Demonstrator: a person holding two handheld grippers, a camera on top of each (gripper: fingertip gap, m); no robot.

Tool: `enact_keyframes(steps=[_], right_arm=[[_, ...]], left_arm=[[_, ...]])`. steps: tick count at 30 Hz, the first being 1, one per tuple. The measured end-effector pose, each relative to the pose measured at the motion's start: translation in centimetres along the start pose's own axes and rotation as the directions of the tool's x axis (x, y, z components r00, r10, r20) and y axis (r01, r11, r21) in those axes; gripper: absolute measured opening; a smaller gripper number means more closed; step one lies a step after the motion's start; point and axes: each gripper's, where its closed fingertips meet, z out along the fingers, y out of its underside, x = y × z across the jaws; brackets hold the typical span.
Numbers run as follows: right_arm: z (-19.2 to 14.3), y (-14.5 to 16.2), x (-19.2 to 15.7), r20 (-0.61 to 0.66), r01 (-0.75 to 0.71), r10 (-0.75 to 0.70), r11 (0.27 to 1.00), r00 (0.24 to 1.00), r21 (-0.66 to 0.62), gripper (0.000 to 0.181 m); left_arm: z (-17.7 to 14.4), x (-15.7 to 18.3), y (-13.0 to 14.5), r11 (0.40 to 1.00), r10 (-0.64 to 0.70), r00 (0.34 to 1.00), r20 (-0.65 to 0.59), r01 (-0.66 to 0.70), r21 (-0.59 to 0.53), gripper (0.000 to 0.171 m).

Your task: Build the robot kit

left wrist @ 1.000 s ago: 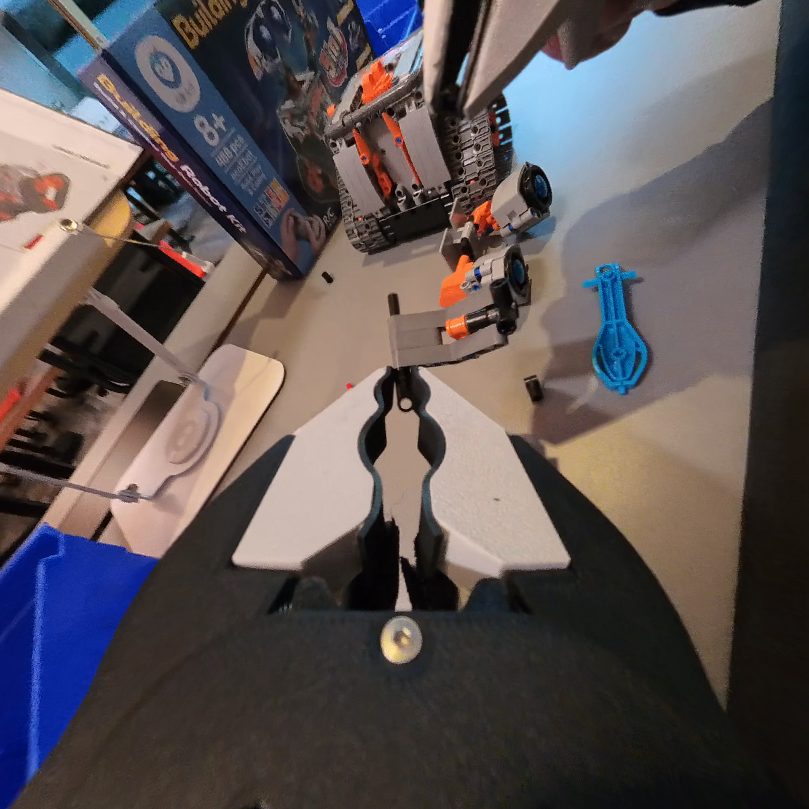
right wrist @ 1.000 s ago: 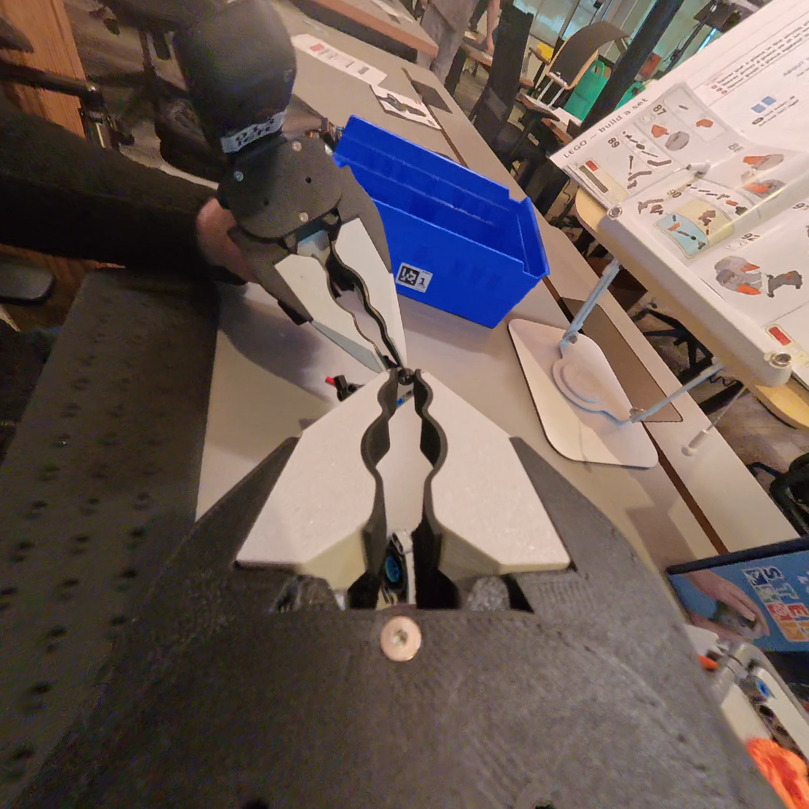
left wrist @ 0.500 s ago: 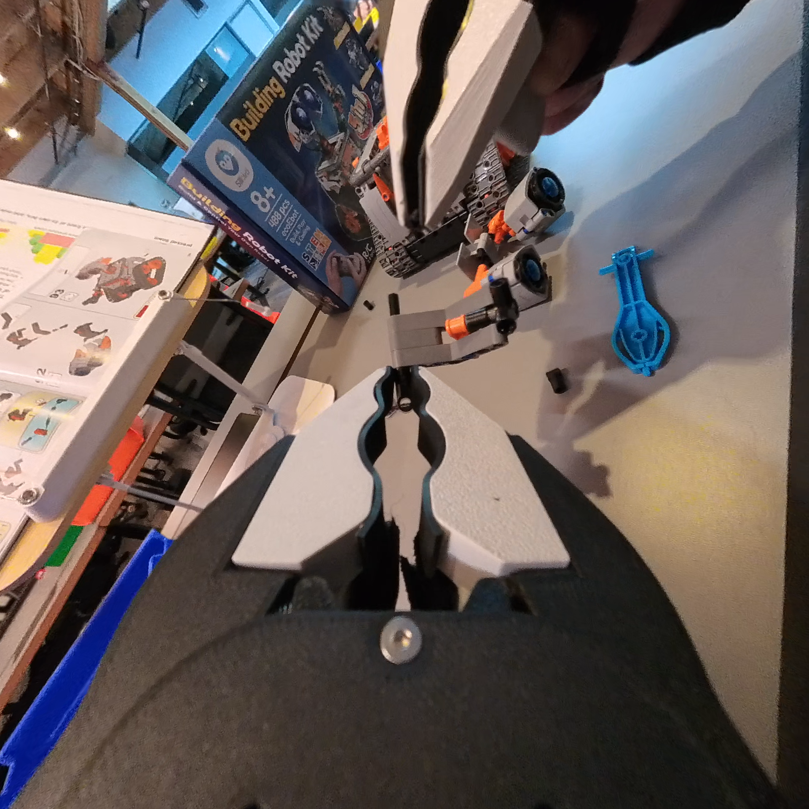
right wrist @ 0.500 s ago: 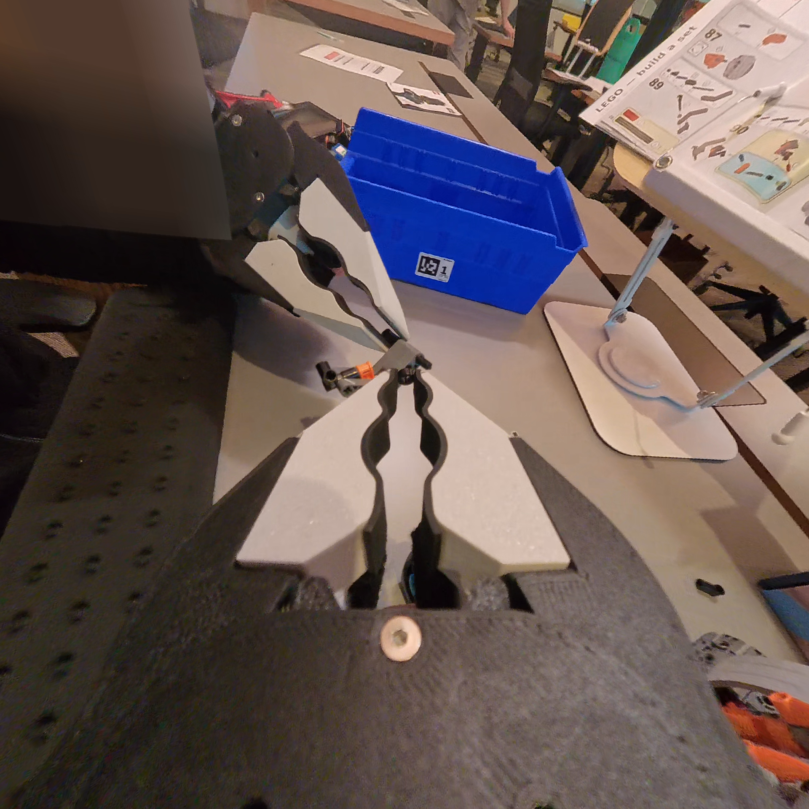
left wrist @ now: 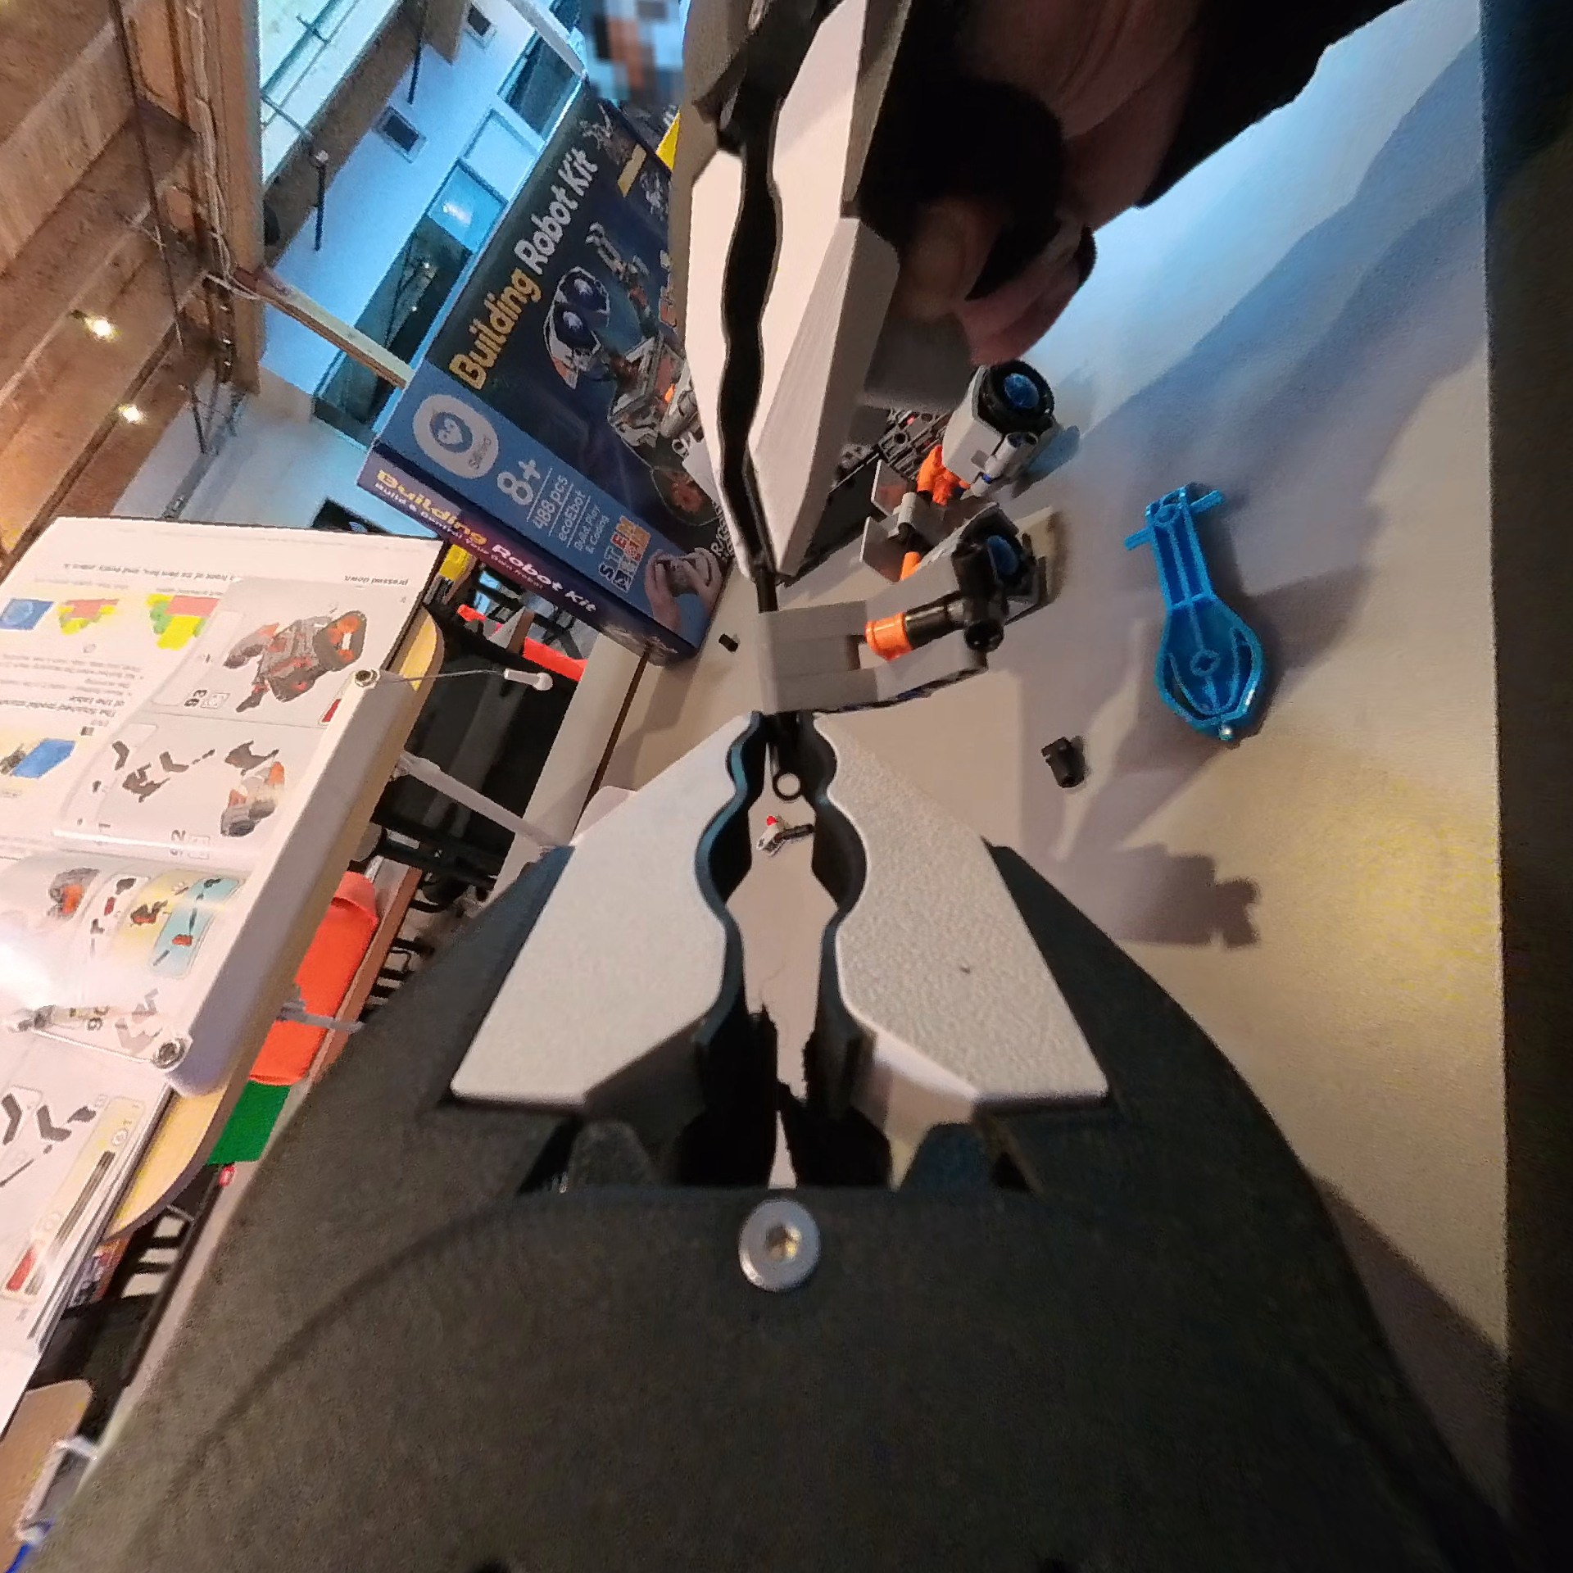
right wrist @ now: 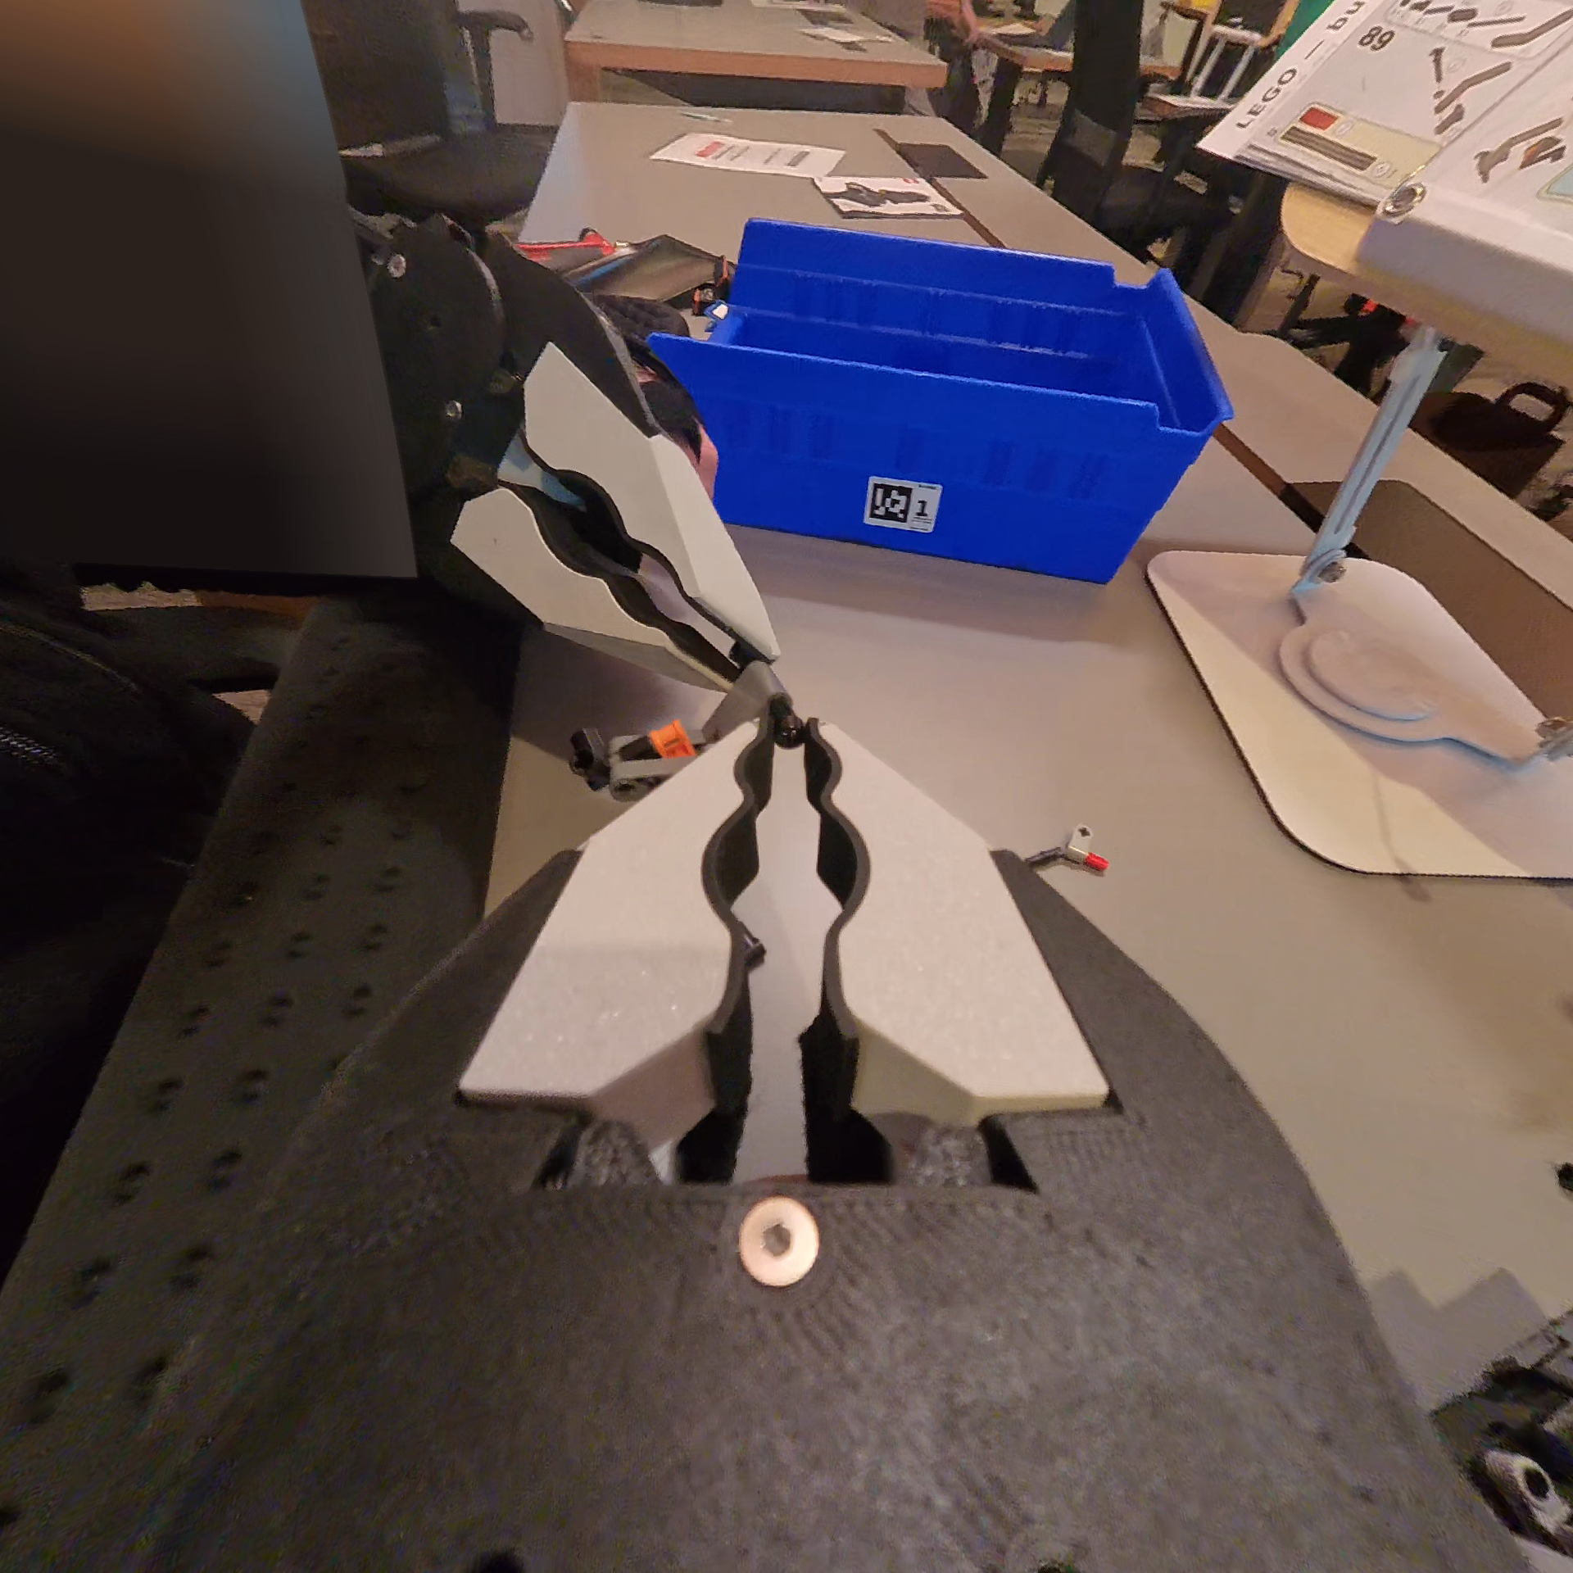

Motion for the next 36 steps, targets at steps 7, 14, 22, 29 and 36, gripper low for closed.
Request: enact_keyframes(steps=[7, 14, 22, 29, 36], right_arm=[[0.0, 0.4, -0.3, 0.04, -0.017, 0.018, 1.0, 0.999, -0.02, 0.005], [0.1, 2.0, -0.8, 0.101, -0.034, 0.045, 0.994, 0.994, -0.105, 0.005], [0.2, 2.9, -1.7, 0.175, -0.065, 0.088, 0.989, 0.981, -0.135, 0.004], [0.5, 4.3, -2.4, 0.139, -0.002, 0.031, 0.978, 0.99, -0.208, 0.004], [1.3, 5.7, -3.9, 0.121, 0.04, -0.01, 0.967, 0.993, -0.251, 0.004]], left_arm=[[-0.2, 0.2, -0.1, 0.996, 0.088, 0.996, 0.012, -0.087, -0.024, 0.006], [-0.2, 1.2, -0.1, 0.966, 0.249, 0.968, 0.019, -0.247, -0.073, 0.005], [0.0, 2.0, 0.4, 0.92, 0.377, 0.926, 0.023, -0.372, -0.128, 0.005], [-0.1, 3.7, 0.8, 0.921, 0.366, 0.931, 0.005, -0.361, -0.147, 0.004], [-0.5, 6.2, 1.8, 0.924, 0.34, 0.939, -0.048, -0.343, -0.166, 0.005]])
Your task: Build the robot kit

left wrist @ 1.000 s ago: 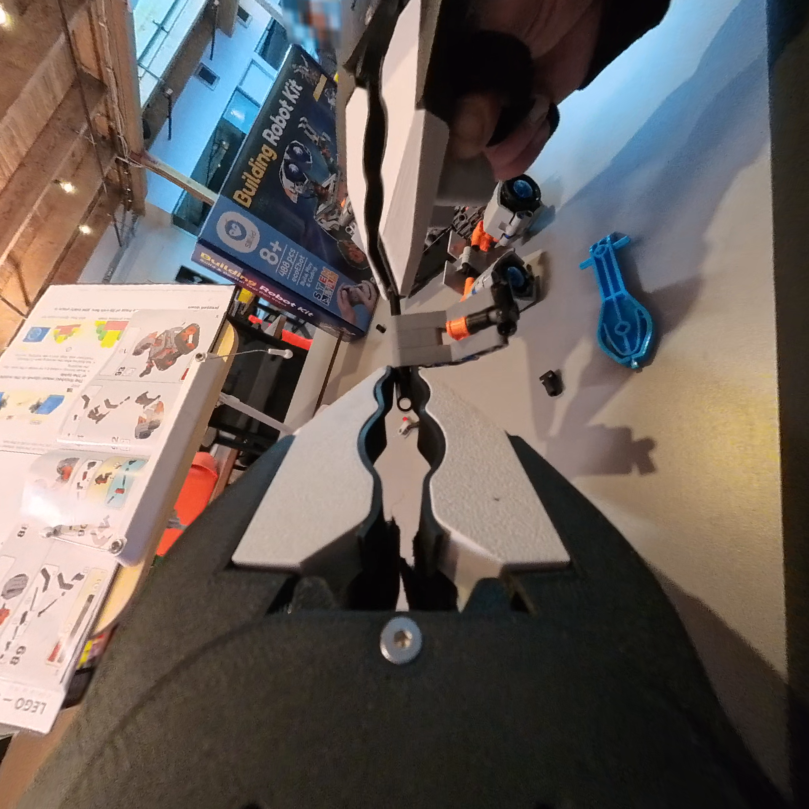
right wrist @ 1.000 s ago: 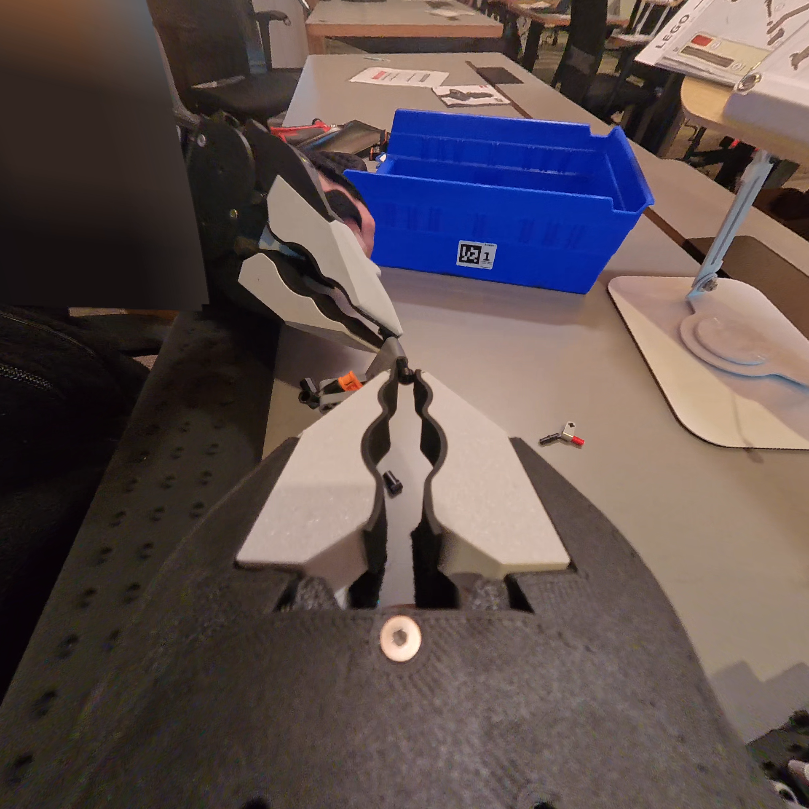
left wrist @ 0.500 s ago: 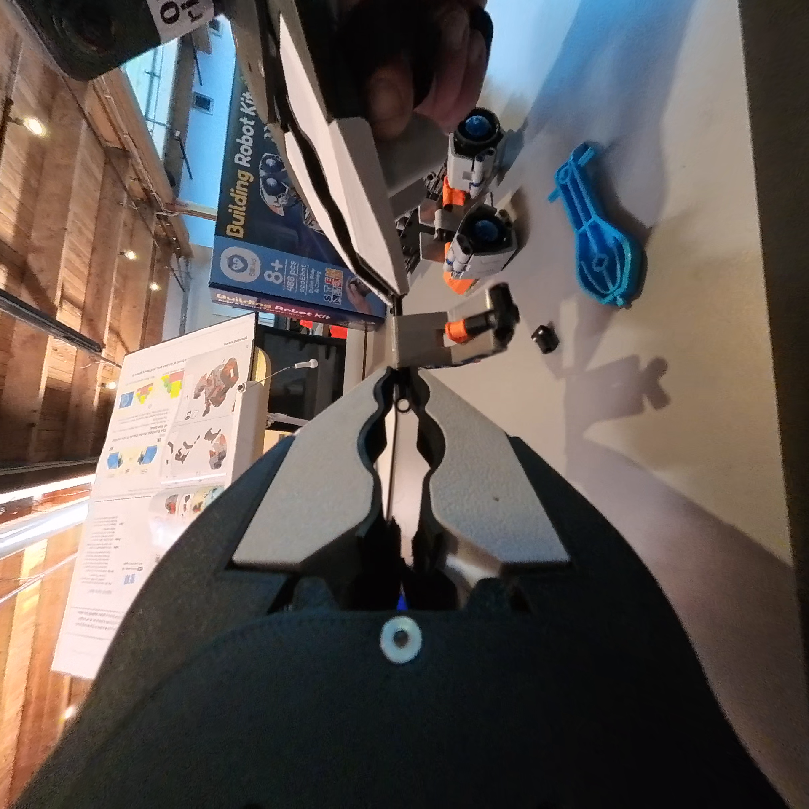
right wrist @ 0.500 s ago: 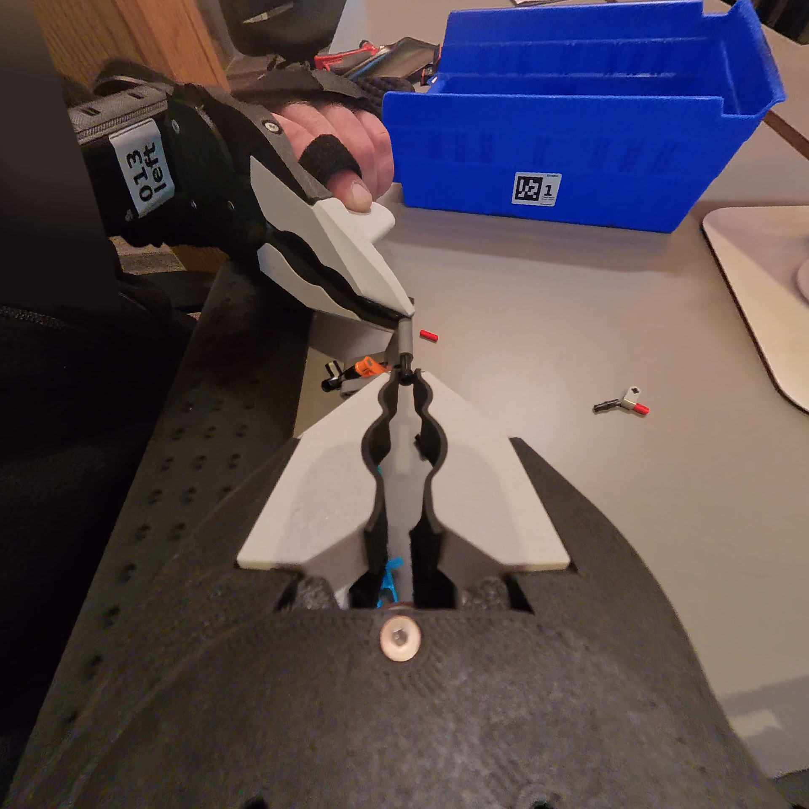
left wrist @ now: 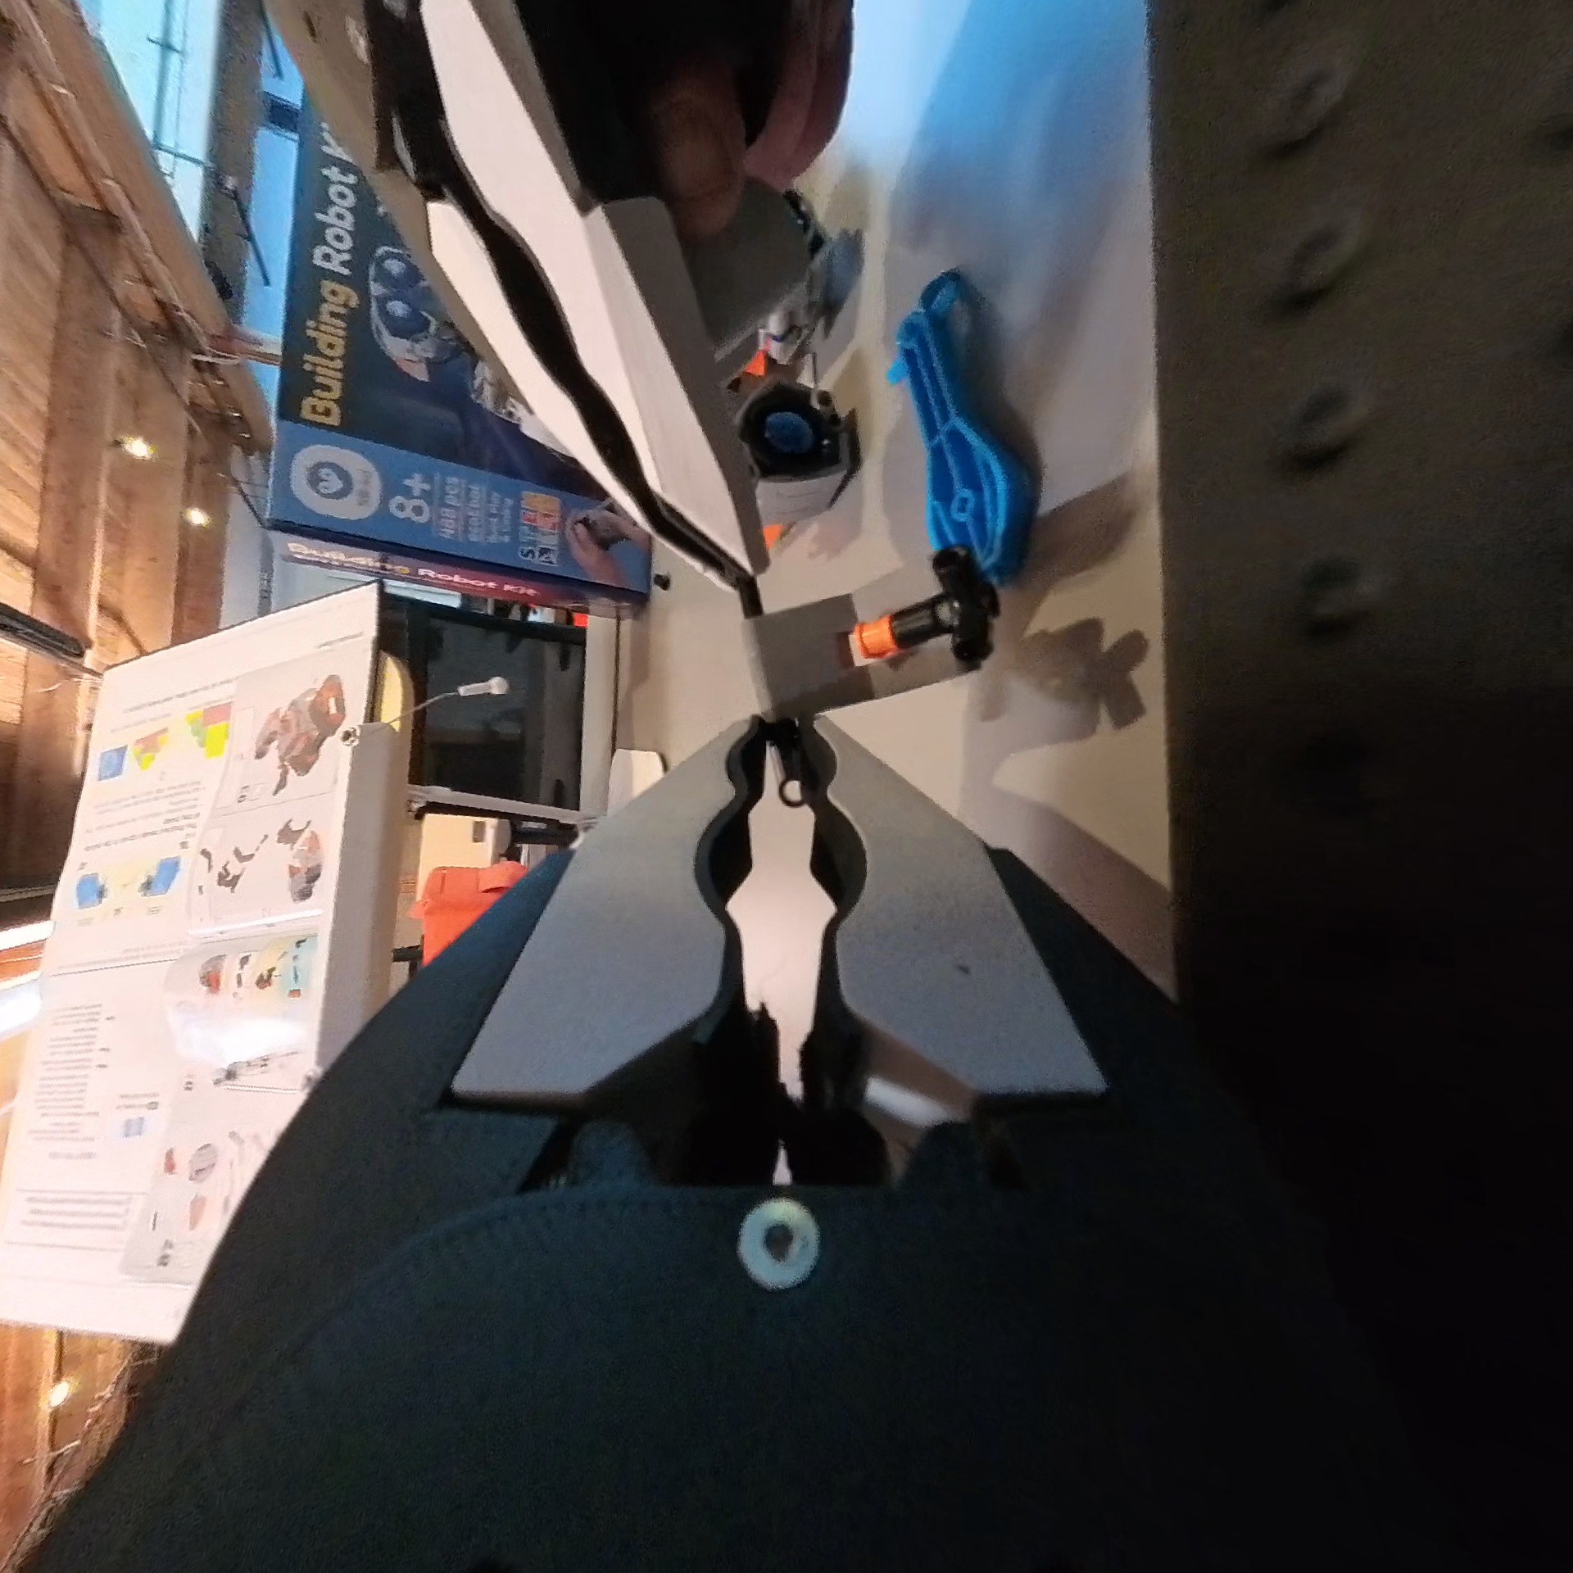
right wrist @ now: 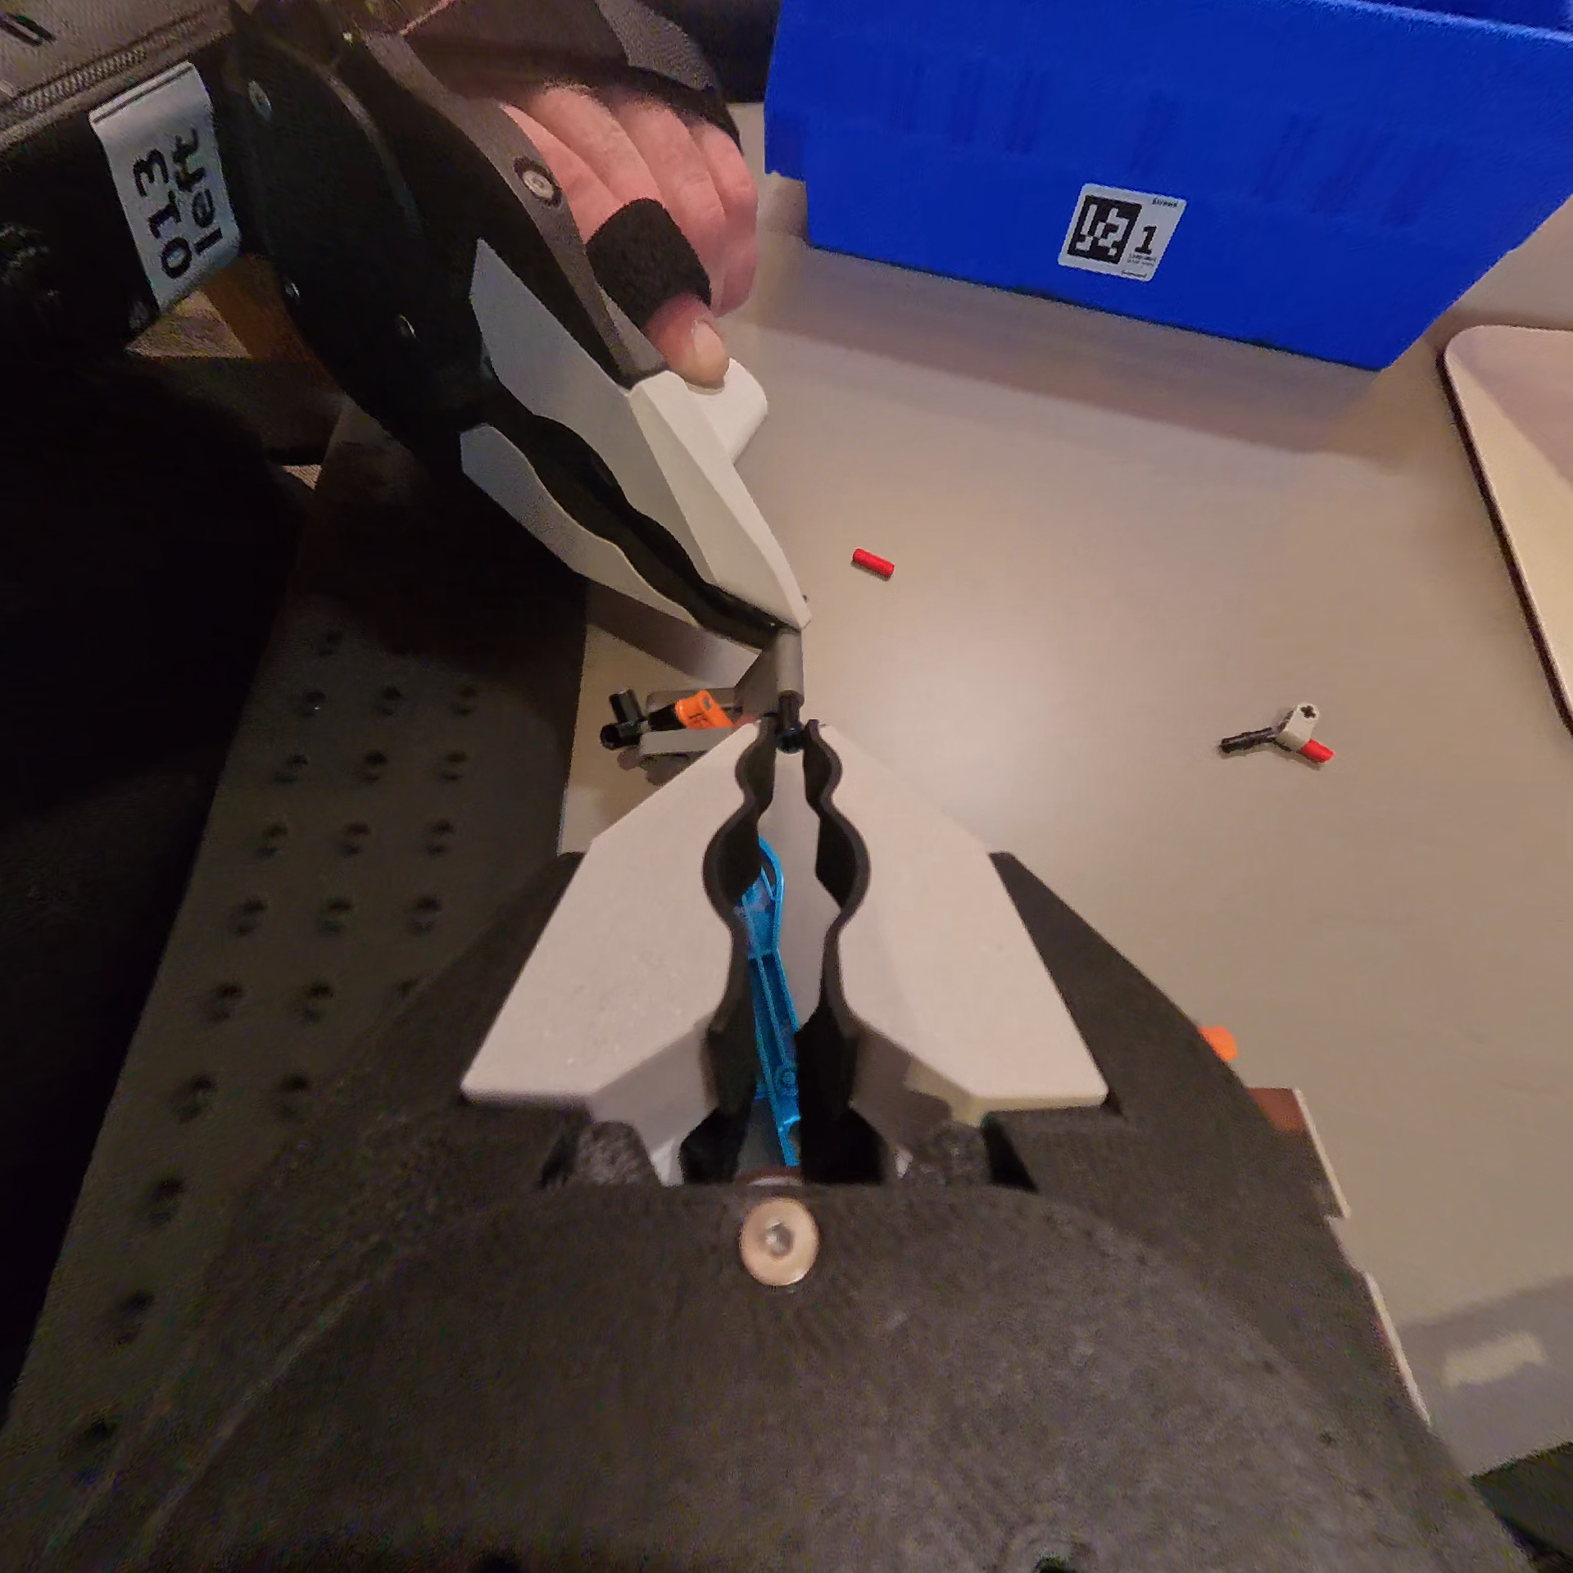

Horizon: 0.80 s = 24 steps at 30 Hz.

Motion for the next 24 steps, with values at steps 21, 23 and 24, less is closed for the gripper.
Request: enact_keyframes(steps=[21, 23, 24], right_arm=[[1.6, -0.3, -1.6, 0.053, 0.009, -0.01, 1.0, 0.999, 0.005, 0.004], [2.3, -0.8, -2.4, 0.085, 0.008, -0.008, 1.0, 0.996, 0.007, 0.005], [2.3, -0.6, -1.8, 0.043, 0.048, -0.047, 0.999, 0.998, -0.017, 0.005]], left_arm=[[0.1, 1.9, -0.2, 1.0, -0.021, 0.997, -0.076, 0.021, -0.002, 0.004], [-0.3, 2.3, -2.0, 0.997, 0.015, 0.996, -0.086, -0.008, 0.079, 0.0], [-0.1, 2.4, -1.8, 0.999, 0.027, 0.996, -0.088, -0.024, 0.045, 0.0]])
